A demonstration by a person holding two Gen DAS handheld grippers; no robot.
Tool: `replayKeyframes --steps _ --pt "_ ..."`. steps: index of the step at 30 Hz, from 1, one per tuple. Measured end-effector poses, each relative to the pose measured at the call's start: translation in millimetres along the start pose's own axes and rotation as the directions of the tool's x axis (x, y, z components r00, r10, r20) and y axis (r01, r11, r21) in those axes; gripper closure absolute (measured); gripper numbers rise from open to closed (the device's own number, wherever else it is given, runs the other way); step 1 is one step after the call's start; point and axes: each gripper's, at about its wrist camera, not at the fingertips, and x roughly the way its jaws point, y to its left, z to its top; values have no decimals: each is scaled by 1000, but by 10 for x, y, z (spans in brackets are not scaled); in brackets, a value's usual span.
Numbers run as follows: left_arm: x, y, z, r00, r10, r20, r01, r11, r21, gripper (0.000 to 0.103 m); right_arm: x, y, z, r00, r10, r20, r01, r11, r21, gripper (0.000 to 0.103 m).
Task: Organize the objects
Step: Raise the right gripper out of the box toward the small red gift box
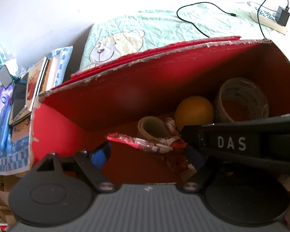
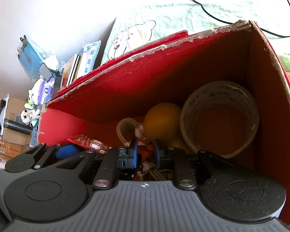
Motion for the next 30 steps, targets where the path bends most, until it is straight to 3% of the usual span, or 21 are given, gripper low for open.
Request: replayKeyframes --steps 30 --pt "-34 -50 -8 997 75 31 -75 997 8 15 -26 10 14 999 -32 -10 31 999 -24 81"
